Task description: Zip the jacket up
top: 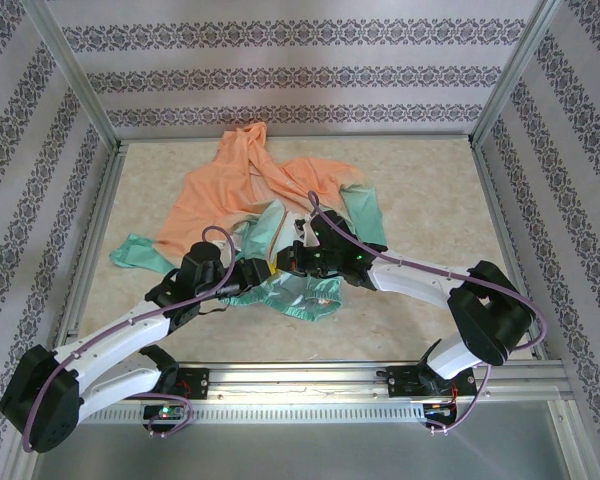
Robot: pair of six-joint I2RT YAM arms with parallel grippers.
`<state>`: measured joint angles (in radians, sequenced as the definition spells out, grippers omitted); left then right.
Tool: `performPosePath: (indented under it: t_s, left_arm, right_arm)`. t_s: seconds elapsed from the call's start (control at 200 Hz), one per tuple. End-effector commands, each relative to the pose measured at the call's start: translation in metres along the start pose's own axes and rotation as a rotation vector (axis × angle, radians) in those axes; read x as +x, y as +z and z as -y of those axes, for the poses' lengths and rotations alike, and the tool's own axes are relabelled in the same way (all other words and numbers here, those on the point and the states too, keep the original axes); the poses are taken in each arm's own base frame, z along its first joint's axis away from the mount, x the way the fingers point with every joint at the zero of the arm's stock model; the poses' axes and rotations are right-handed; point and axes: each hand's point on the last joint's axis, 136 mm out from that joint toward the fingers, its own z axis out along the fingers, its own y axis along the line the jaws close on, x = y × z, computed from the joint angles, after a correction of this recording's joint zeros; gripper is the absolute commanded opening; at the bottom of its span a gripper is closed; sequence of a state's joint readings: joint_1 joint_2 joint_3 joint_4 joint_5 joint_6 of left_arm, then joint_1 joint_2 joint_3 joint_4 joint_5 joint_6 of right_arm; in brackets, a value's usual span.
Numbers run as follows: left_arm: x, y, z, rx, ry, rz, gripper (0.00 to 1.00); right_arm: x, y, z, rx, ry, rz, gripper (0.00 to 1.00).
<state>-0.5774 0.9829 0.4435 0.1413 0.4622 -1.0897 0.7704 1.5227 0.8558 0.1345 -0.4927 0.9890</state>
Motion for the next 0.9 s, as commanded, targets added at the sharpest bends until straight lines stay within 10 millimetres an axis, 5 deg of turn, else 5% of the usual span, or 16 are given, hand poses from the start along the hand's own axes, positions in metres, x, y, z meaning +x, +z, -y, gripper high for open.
performPosePath:
  t_s: [0.0,0.29,0.56,0.894]
  left_arm:
    - [0.006,-0.001,-0.001,-0.010,0.011,-0.017,0.29]
    - [0.000,-0.026,0.004,-0.106,0.063,0.015,0.33]
    - [0.005,-0.011,0.026,-0.049,0.077,0.003,0.32]
    - [0.006,-0.001,0.029,-0.012,0.060,0.006,0.32]
  right_arm:
    - [-0.006,-0.009,-0.023,-0.033,-0.060,0.029,0.00]
    - [-0.007,-0.019,-0.016,0.059,-0.111,0.036,0.00]
    - [-0.009,-0.021,-0.018,0.072,-0.131,0.036,0.00]
    - [-0.006,-0.020,-0.018,0.073,-0.130,0.028,0.00]
